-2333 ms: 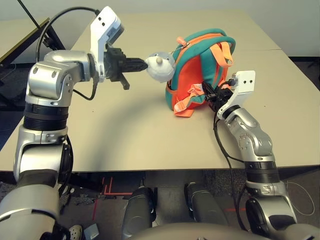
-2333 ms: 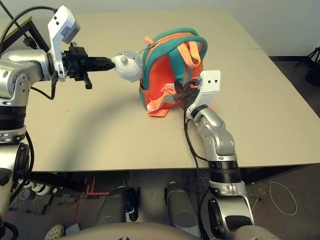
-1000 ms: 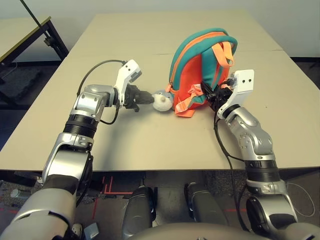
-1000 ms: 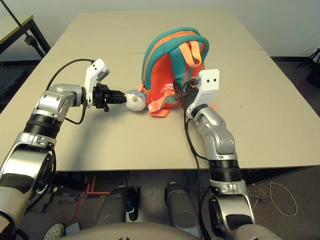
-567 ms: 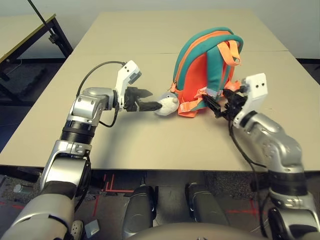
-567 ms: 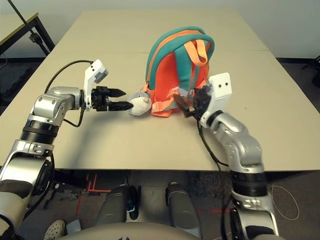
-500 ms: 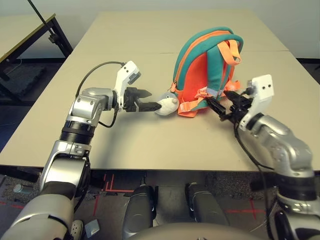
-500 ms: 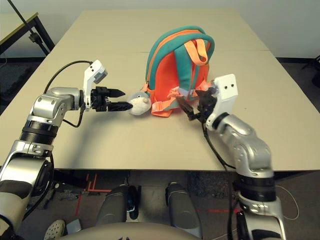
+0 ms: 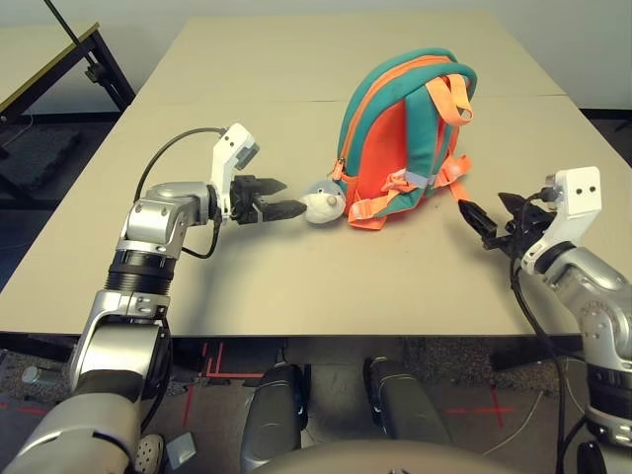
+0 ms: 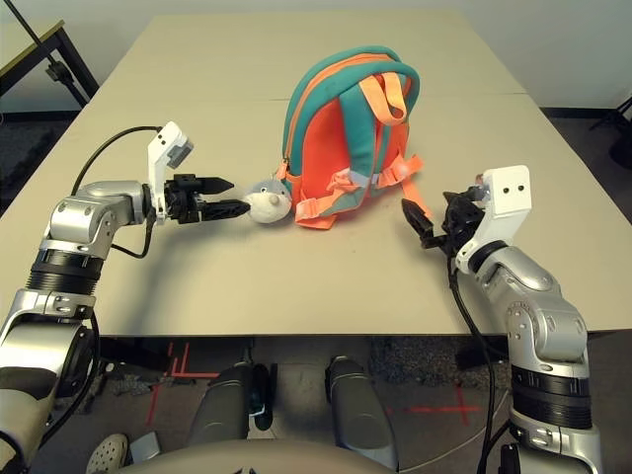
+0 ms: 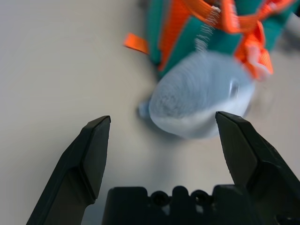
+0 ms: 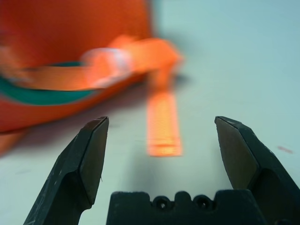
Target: Put the pencil case into the backpack and zip it.
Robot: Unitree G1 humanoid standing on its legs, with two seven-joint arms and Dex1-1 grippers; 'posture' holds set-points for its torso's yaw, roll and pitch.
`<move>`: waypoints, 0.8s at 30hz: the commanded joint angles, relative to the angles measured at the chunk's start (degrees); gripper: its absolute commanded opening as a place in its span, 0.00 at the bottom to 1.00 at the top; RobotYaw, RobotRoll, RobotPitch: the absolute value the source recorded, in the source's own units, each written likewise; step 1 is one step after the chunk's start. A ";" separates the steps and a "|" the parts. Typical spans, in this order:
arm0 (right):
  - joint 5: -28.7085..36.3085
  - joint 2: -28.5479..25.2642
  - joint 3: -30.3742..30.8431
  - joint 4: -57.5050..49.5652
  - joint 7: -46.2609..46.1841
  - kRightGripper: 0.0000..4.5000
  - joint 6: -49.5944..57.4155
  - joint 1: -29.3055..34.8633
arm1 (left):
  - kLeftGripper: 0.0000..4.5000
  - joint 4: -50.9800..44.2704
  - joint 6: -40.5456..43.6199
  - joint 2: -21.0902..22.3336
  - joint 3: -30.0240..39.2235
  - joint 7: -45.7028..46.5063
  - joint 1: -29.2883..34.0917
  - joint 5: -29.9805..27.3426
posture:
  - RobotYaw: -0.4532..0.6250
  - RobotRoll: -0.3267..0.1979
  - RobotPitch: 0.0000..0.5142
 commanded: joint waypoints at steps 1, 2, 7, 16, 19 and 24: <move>-1.47 0.26 -2.72 7.50 -0.93 0.99 -6.69 -1.65 | 1.00 -0.34 -1.66 0.04 3.25 3.19 1.86 -1.28 | 0.25 0.62 0.26; -2.17 -0.06 -3.04 10.26 -0.75 0.99 -9.28 -2.32 | 1.00 0.35 -3.26 -0.23 4.50 4.53 2.20 -1.20 | 0.26 0.62 0.26; -3.83 -1.07 -3.52 19.80 0.89 0.99 -19.01 -5.30 | 1.00 2.78 -9.14 -1.28 8.67 10.22 3.29 -0.82 | 0.27 0.62 0.26; -4.21 -1.38 -2.98 27.66 1.62 0.99 -26.51 -9.26 | 1.00 9.54 -22.91 -1.78 12.98 26.01 6.23 3.62 | 0.31 0.62 0.31; -4.39 -1.31 -2.63 28.39 1.14 0.99 -27.45 -10.20 | 1.00 10.57 -25.15 -1.35 13.74 28.17 7.06 3.65 | 0.32 0.62 0.33; -4.98 -1.19 -2.26 29.97 1.00 0.99 -28.48 -11.32 | 1.00 11.49 -27.05 -0.93 15.03 31.53 7.96 3.44 | 0.33 0.62 0.36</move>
